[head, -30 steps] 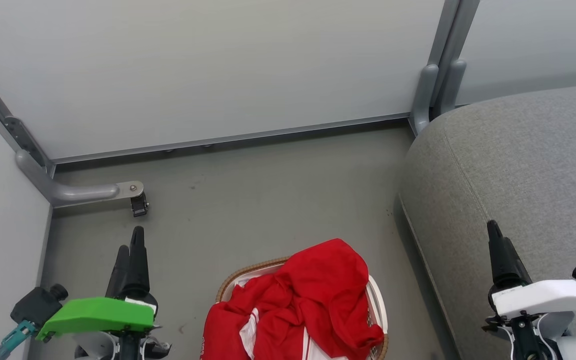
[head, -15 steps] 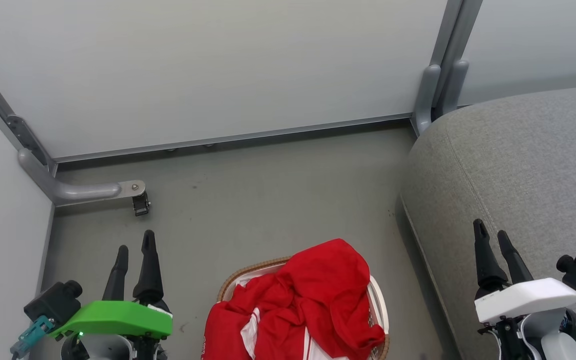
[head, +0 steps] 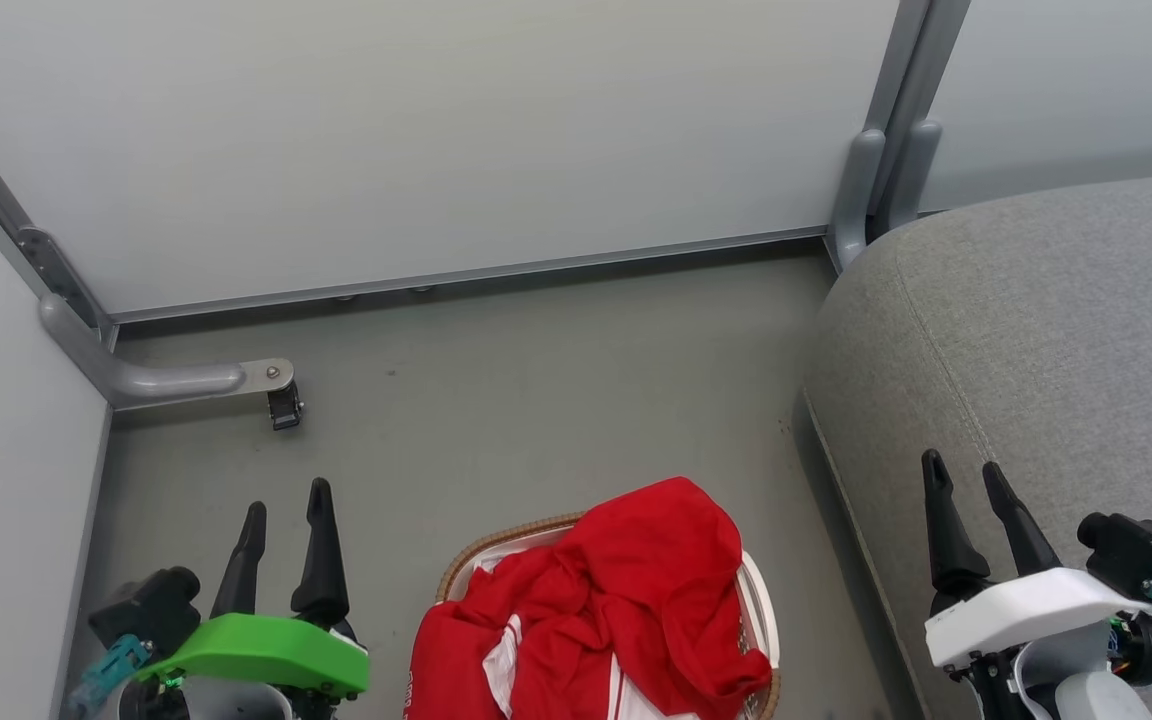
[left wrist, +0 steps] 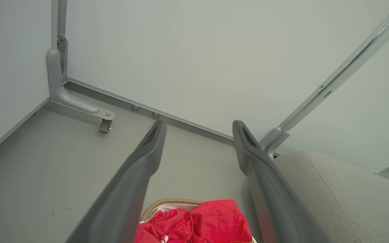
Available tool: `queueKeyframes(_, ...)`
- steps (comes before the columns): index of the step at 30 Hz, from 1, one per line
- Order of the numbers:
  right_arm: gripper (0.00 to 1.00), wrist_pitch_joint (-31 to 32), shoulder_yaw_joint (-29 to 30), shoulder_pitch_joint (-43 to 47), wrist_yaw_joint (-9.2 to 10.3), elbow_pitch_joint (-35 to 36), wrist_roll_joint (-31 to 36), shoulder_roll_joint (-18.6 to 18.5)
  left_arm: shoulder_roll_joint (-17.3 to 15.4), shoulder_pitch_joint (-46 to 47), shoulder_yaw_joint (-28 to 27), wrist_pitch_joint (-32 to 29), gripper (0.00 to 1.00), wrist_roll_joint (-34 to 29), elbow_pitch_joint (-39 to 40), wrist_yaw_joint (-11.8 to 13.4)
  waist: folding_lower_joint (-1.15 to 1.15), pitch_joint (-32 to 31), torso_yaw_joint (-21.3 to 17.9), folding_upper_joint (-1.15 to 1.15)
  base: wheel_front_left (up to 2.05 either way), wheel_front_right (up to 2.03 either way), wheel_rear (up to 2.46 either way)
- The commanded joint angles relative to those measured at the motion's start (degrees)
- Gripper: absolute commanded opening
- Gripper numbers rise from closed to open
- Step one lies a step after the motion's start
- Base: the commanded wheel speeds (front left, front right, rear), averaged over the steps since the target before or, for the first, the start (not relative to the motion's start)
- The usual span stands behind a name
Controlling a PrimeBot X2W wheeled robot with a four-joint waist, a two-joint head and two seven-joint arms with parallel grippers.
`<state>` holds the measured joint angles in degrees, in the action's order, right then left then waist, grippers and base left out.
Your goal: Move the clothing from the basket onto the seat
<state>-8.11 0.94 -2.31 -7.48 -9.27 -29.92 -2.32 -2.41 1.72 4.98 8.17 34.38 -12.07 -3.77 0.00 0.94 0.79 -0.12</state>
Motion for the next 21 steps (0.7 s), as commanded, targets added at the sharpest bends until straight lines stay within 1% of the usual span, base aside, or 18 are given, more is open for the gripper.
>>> queueKeyframes(1,1.00,-0.6,-0.3,0.2,-0.01,0.3,1.9,-0.4,-0.4,-0.4,0.2,0.6,1.00,-2.0,0.0,0.3,0.00,0.0,0.0,0.07,0.00,0.00,0.00)
queueKeyframes(21,1.00,-3.3,-1.1,1.5,-0.01,0.3,12.2,-0.5,-0.5,-1.0,1.7,3.3,1.00,-12.0,-2.5,1.1,0.00,-0.1,0.5,0.09,0.00,0.00,0.00)
